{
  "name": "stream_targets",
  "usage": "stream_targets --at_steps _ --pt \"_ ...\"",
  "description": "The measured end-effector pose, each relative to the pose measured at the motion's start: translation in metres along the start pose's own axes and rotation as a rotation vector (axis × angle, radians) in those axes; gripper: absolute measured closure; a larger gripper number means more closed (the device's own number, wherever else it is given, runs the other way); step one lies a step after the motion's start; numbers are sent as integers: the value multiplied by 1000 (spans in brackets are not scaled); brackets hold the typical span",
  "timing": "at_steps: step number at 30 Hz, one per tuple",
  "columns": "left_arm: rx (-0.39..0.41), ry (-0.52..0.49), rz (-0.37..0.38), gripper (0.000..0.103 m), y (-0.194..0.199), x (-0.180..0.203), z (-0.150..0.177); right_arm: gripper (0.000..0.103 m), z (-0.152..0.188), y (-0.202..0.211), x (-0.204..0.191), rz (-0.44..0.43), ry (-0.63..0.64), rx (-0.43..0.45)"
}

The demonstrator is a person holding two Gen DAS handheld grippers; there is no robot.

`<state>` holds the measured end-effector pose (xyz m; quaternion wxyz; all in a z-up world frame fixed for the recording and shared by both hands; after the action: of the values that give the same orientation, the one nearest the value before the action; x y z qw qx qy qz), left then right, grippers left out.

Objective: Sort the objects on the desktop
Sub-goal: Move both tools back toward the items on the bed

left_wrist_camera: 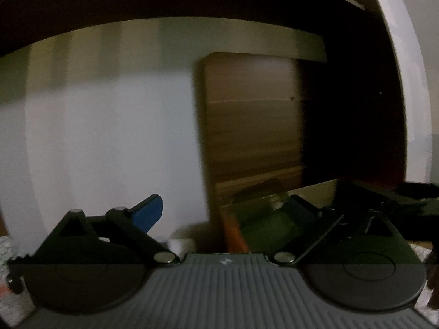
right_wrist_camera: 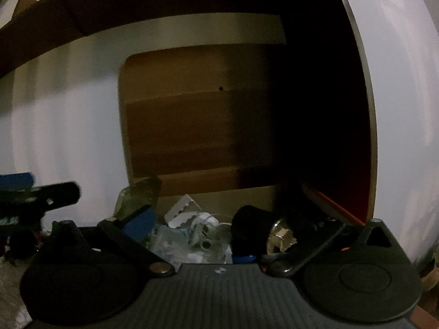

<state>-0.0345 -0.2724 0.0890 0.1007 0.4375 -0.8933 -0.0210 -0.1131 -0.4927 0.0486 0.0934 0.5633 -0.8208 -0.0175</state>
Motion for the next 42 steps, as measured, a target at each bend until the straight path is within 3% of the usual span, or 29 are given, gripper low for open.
stream_targets --at_steps 7,21,29,32,33,38,41,42 --pt "18 29 -118 0 32 -52 10 0 -11 9 -28 -34 13 13" --pt "-12 72 -388 0 76 -164 23 0 -16 12 -165 -308 100 -6" --pt "-17 53 -477 0 74 -203 19 1 -13 -16 -243 -447 245 -74" --pt "-56 60 -474 0 66 -211 26 13 -5 -31 -269 -497 297 -118" --pt "-68 60 -475 0 63 -213 29 22 -2 -37 -274 -508 303 -139" --pt "-129 72 -440 0 37 -215 39 33 15 -60 -287 -542 300 -233" --pt "-180 69 -407 18 15 -216 47 53 21 -65 -287 -557 290 -275" --pt "-199 70 -400 29 9 -217 51 62 21 -64 -286 -562 286 -273"
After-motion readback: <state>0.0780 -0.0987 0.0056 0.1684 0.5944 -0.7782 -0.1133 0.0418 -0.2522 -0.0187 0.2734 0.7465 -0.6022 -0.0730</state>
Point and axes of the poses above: each gripper's, at about its wrist camera, not at the fingertips, and y roughly against the way its jaws point, x to its right, z to its underside, the point moved 2 cm from there along -y, roughly the way its jaws point, and after that the axes turned 15 degrees about y, right-handed, at the moved point
